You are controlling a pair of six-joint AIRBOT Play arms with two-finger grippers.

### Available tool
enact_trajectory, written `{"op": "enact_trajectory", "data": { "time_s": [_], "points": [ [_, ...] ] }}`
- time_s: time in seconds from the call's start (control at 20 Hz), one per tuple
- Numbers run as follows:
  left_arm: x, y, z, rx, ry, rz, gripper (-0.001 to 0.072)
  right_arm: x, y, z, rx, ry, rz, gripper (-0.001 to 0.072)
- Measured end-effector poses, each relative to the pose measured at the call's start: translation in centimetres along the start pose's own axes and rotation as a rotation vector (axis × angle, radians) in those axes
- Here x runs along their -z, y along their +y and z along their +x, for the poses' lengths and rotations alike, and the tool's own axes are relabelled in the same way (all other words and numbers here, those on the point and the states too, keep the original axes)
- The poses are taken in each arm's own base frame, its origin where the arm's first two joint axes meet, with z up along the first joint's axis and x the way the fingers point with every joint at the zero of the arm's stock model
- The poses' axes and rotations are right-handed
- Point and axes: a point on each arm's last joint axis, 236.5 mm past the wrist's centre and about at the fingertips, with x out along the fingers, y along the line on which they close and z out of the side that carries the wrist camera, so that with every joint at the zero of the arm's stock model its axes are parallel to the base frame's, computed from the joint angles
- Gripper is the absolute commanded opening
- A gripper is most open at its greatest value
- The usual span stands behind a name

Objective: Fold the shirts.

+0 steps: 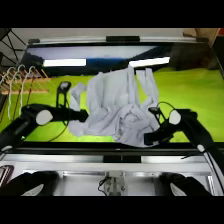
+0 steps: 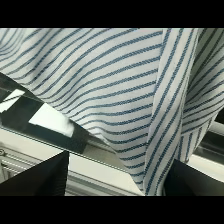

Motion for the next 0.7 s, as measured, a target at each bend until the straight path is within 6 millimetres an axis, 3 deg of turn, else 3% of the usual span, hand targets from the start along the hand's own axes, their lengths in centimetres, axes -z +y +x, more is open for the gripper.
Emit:
{"op": "enact_trajectory", "data": {
  "time_s": [0.15,0.25,0.35,0.5,0.7],
  "points": [
    [-4.8,-0.9,-0.6,0.013,-0.067,0.059,0.0617,-4.6,0.3,-4.6,0.034,-0.172,-0.019,0.0640],
    [-6.3,-1.7,1.3,0.042,-0.046,0.056,0.0617,-8.0,-0.1,-7.7,0.071,-0.316,0.003,0.0640],
    [-6.7,-2.6,4.2,0.082,0.008,0.047,0.0617,-10.1,-1.1,-9.3,0.111,-0.393,0.043,0.0640],
    [-6.2,-3.5,8.5,0.130,0.116,0.043,0.0617,-11.9,-3.0,-8.6,0.118,-0.388,0.134,0.0640],
    [-4.5,-3.9,12.8,0.169,0.230,0.025,0.0616,-13.1,-3.9,-4.3,0.012,-0.272,0.253,0.0640]
  ]
}}
